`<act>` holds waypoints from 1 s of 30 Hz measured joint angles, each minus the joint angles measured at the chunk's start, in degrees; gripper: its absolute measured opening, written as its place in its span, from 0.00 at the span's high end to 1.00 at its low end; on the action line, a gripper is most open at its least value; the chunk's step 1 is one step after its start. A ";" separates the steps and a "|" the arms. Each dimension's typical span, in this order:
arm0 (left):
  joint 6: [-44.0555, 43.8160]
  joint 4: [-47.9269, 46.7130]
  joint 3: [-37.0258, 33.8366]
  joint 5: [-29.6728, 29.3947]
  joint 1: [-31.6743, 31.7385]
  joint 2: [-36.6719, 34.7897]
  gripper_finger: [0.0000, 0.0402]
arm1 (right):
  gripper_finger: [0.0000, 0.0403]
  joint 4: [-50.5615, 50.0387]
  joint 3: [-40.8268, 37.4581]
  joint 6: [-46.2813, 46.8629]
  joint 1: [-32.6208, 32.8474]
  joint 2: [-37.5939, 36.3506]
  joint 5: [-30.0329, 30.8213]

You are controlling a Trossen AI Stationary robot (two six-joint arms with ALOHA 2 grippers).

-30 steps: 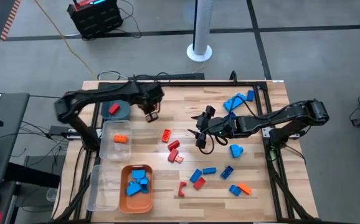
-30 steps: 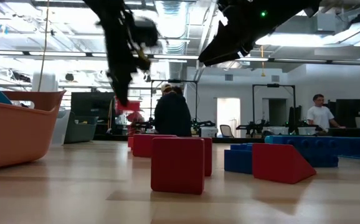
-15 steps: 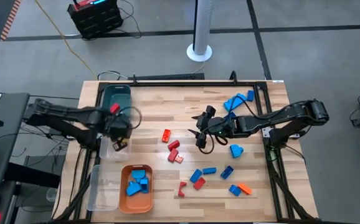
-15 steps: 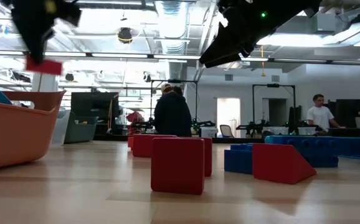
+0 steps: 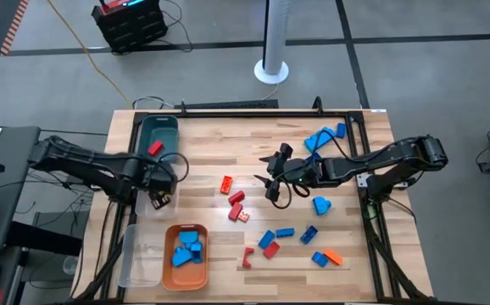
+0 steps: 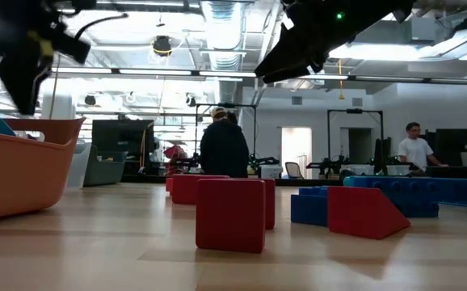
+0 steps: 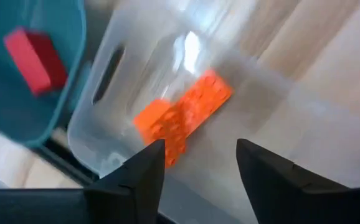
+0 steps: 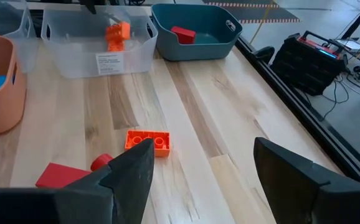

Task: Sort blocks
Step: Put the orange game piece into the top transparent bin

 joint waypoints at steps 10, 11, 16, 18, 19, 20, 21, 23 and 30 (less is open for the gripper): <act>21.36 28.44 8.02 -6.32 6.16 11.45 0.50 | 0.30 0.14 0.00 0.92 0.25 -0.02 0.02; 23.50 30.28 8.41 -6.11 6.90 13.59 0.50 | 0.30 0.14 0.00 0.92 0.40 0.00 -0.01; 28.21 33.89 12.55 -1.91 11.00 24.87 0.51 | 0.30 0.12 0.00 0.88 1.23 -0.01 -0.01; 28.91 34.75 14.21 -1.75 12.22 28.63 0.51 | 0.30 0.12 0.00 0.59 1.35 0.00 -0.01; 29.22 35.04 14.92 -1.75 12.77 30.31 0.51 | 0.30 0.12 0.00 0.44 1.33 0.00 -0.01; 29.36 35.06 15.59 -1.67 13.39 31.95 0.51 | 0.30 0.07 0.00 0.42 1.31 0.00 -0.01; 29.38 35.06 16.24 -1.37 14.05 33.52 0.51 | 0.30 0.05 0.00 0.40 1.29 0.00 -0.01; 29.32 35.25 17.26 -0.01 15.53 36.28 0.51 | 0.30 -0.01 0.00 0.01 1.29 -0.01 0.02; 26.27 37.17 17.79 13.82 20.90 40.41 0.51 | 0.30 -0.02 0.00 -0.70 1.29 -0.02 -0.01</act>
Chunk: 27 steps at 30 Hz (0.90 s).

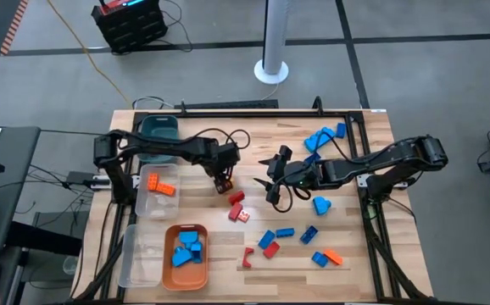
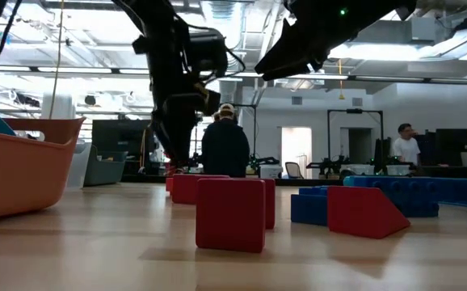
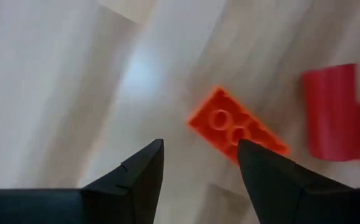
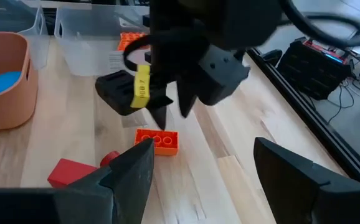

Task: Sort blocks
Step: Put the orange game piece into the top transparent bin

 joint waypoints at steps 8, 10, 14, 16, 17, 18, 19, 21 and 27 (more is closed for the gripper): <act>-2.50 0.24 0.00 2.37 0.57 -0.20 0.51 | 0.30 0.00 0.00 -1.24 0.00 0.02 0.02; -1.26 0.14 0.00 1.17 -0.09 -0.13 0.51 | 0.30 0.00 0.00 -1.36 0.00 0.01 0.01; 2.24 -0.79 0.00 -3.83 -1.39 -0.13 0.51 | 0.30 0.14 0.00 -1.44 0.00 0.00 0.00; 2.93 -1.29 0.00 -5.00 -1.62 -0.13 0.51 | 0.30 0.28 0.00 -1.44 0.00 0.00 0.02; 2.75 -1.19 0.00 -4.96 -1.62 -0.13 0.51 | 0.30 0.45 0.00 -1.44 0.00 0.02 0.02; 2.02 -0.97 0.00 -4.67 -1.62 -0.14 0.51 | 0.30 0.62 0.00 -1.44 0.00 0.02 0.00; 1.46 -0.79 0.00 -4.34 -1.62 -0.13 0.51 | 0.30 0.72 0.00 -1.44 0.00 0.02 0.01; 0.56 -0.83 0.00 -3.81 -1.63 -0.13 0.51 | 0.30 1.09 0.01 -1.44 0.04 0.02 0.00; -0.93 1.05 -2.69 -3.64 -1.60 -0.07 0.51 | 0.30 1.36 0.00 -1.42 0.20 0.01 0.00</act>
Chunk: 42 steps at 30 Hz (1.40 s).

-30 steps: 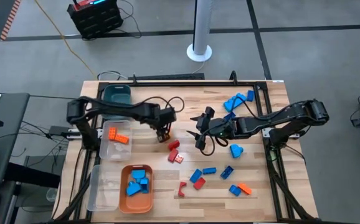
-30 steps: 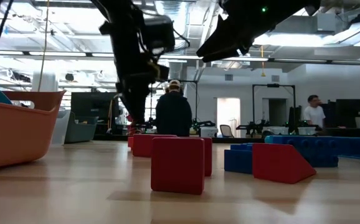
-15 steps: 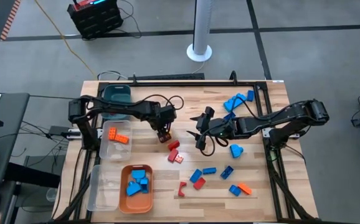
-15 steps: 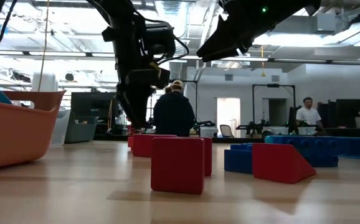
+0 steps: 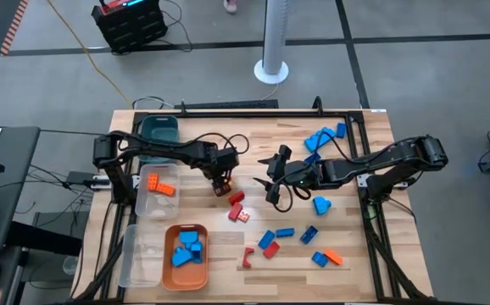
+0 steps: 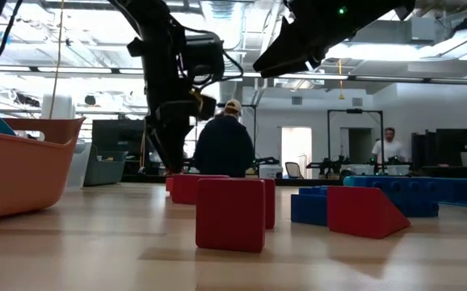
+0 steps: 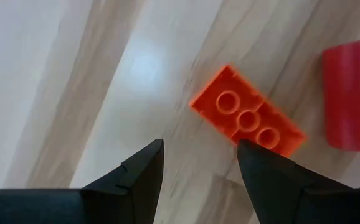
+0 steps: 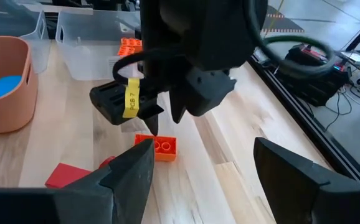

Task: Sort blocks
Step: Put the orange game piece into the top transparent bin

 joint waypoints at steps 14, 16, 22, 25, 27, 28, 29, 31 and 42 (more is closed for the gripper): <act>-0.10 5.34 -1.21 0.92 0.57 0.73 0.51 | 0.30 0.17 0.00 0.00 0.22 0.01 0.00; 0.78 4.56 -1.21 1.07 1.05 1.11 0.51 | 0.30 0.22 0.00 0.02 0.22 0.01 0.00; 10.51 2.82 -0.94 0.50 1.22 2.45 0.51 | 0.30 0.28 0.00 0.02 0.62 -0.01 0.00; 16.54 2.27 -0.94 -0.31 1.22 1.97 0.51 | 0.30 0.39 0.00 -0.02 0.59 0.01 -0.02; 22.14 1.30 -0.59 -1.71 1.18 1.71 0.53 | 0.30 0.39 0.00 -0.02 0.57 0.01 -0.01; 25.48 0.62 -0.34 -3.04 1.10 1.66 0.55 | 0.30 0.36 0.00 -0.02 0.56 0.01 0.00; 28.56 0.06 -0.05 -4.66 0.97 1.66 0.56 | 0.30 0.35 0.00 0.00 0.55 0.01 0.00; 33.35 -1.63 0.82 -7.91 0.56 1.70 0.60 | 0.30 0.35 0.00 0.00 0.55 0.01 0.00; 22.54 -12.83 10.16 -12.37 -1.55 1.68 0.68 | 0.30 0.33 0.00 0.00 0.48 0.01 0.00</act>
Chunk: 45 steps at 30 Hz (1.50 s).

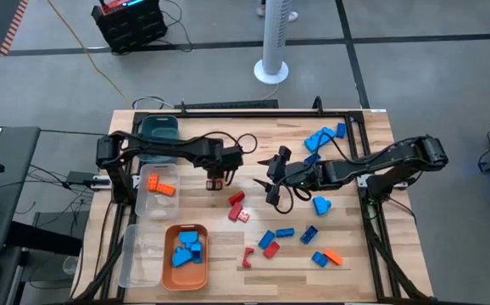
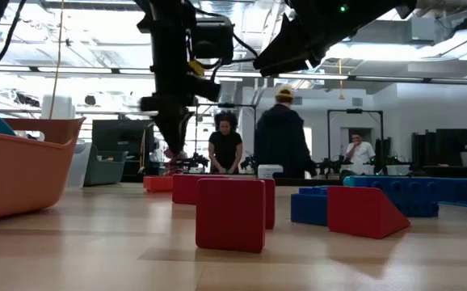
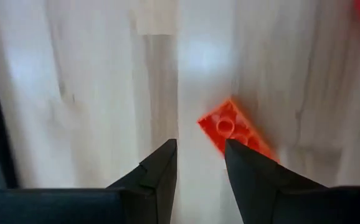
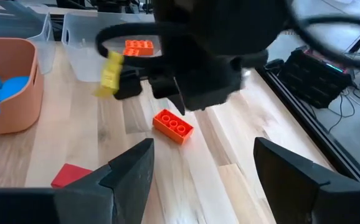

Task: Sort blocks
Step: Put the orange game piece into the top transparent bin

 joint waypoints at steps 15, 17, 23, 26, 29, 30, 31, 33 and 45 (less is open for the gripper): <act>-21.47 2.49 -6.57 8.29 3.49 0.13 0.35 | 0.30 0.02 0.00 -0.04 0.13 -0.01 0.00; -22.04 4.16 -7.38 10.21 3.54 0.13 0.30 | 0.30 0.04 0.00 -0.06 0.13 0.00 0.00; -22.31 8.37 -10.59 10.99 3.54 0.13 0.22 | 0.30 0.02 0.00 -0.31 0.13 0.00 0.00; -22.20 10.88 -12.44 10.92 3.56 0.13 0.22 | 0.30 0.04 0.00 -0.48 0.13 0.00 0.00; -22.29 12.07 -13.46 10.88 3.56 0.13 0.25 | 0.30 0.03 0.00 -0.48 0.13 -0.01 0.00; -21.91 12.08 -13.46 10.82 3.56 0.13 0.28 | 0.30 0.04 0.00 -0.48 0.13 0.00 0.00; -21.68 12.09 -13.46 10.66 3.56 0.13 0.31 | 0.30 0.04 0.00 -0.48 0.13 -0.01 0.00; -21.14 11.83 -13.46 10.58 3.56 0.13 0.39 | 0.30 0.05 0.00 -0.48 0.13 0.00 0.00; -19.88 -1.04 -10.84 12.13 -0.08 -6.74 0.70 | 0.30 -0.32 0.00 -0.42 0.13 -0.01 0.00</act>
